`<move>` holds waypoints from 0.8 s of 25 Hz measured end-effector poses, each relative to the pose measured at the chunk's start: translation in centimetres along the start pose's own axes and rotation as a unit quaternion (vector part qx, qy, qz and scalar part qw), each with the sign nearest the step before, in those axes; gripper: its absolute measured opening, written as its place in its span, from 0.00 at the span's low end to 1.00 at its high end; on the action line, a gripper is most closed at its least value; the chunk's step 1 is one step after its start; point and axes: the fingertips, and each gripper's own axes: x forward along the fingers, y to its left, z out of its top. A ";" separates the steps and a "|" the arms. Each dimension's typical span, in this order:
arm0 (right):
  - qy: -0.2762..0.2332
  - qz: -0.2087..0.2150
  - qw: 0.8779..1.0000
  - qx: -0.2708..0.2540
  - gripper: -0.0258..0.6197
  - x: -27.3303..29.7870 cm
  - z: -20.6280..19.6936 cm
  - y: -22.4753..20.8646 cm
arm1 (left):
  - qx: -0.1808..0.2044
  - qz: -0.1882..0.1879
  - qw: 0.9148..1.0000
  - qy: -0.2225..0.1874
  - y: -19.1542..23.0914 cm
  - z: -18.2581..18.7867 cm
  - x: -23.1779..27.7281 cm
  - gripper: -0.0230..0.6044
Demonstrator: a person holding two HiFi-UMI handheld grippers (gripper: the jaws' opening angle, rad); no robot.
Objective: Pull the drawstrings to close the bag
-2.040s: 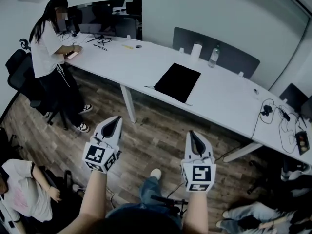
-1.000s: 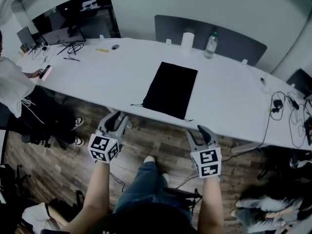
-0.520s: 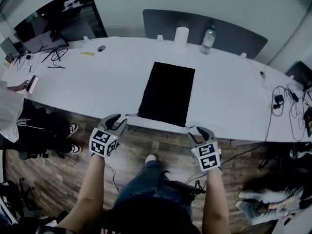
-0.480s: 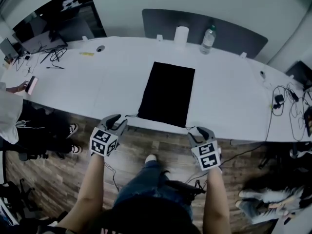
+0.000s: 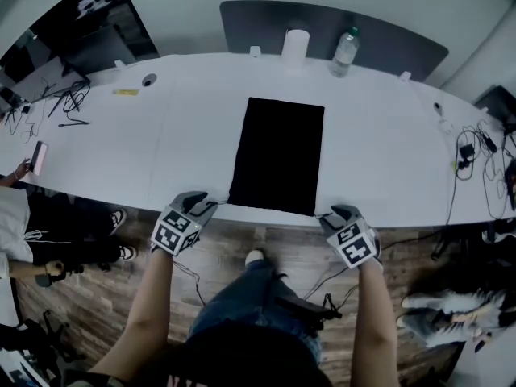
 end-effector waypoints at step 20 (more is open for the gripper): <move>-0.031 0.010 0.999 -0.020 0.05 -0.7 0.9 1.1 | 0.007 0.023 0.999 0.024 -0.3 -0.9 0.3 0.05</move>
